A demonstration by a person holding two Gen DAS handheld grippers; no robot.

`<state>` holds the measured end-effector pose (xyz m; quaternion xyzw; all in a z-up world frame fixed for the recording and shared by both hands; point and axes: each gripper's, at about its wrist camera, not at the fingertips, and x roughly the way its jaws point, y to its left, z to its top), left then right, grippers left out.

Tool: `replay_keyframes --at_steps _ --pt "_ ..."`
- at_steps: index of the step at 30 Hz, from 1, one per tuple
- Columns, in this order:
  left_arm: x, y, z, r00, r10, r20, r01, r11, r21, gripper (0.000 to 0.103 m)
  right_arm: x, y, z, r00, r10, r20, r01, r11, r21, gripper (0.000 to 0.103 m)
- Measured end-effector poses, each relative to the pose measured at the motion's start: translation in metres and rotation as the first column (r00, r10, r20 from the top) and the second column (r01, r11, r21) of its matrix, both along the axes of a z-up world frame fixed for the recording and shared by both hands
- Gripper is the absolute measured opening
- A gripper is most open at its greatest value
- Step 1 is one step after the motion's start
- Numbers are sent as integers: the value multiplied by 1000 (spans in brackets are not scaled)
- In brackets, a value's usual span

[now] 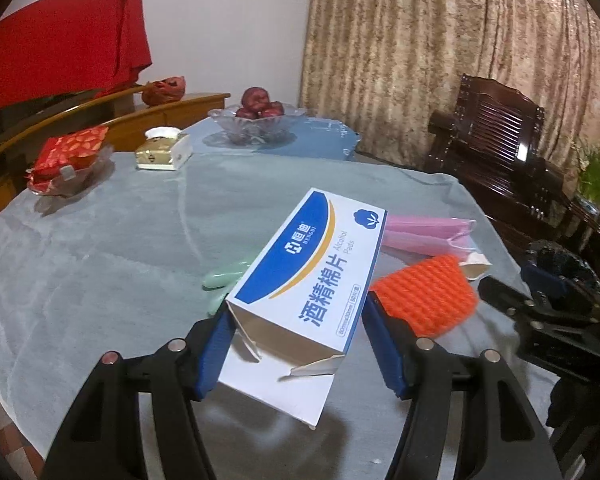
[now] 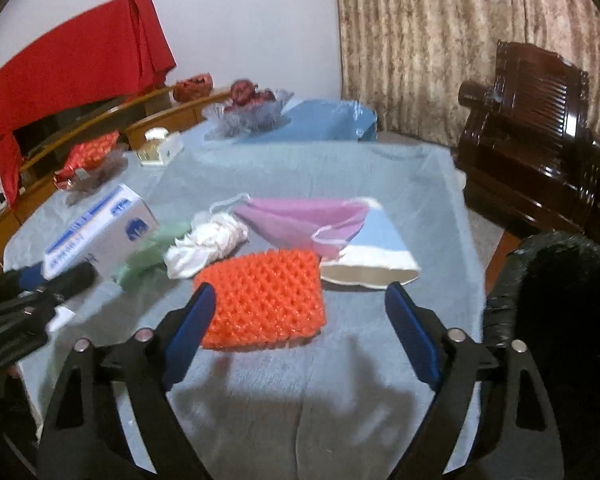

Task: Collect trash
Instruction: 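Grasp the white-and-blue wipe box with the left gripper while the right gripper grasps the orange mesh pad, then carry the wipe box and orange pad over the bin and open both grippers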

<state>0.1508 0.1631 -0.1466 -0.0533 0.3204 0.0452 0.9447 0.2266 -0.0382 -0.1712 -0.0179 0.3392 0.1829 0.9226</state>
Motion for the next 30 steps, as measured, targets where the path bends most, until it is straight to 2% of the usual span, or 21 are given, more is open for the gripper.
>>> replay_keyframes --at_steps 7,14,22,30 --pt "5 11 -9 1000 15 -17 -16 1000 -19 62 20 13 -29 994 15 -108 -16 1000 -16 61" --pt "8 10 -11 1000 8 -19 -9 999 -34 62 15 16 -25 990 85 -112 -84 996 14 26" --pt "2 0 1 1000 -7 14 8 999 -42 62 -3 -1 1 993 94 -78 -89 994 64 23" --pt "-4 -19 20 997 -43 57 45 998 -40 62 -32 -30 33 997 83 -11 -82 995 54 23"
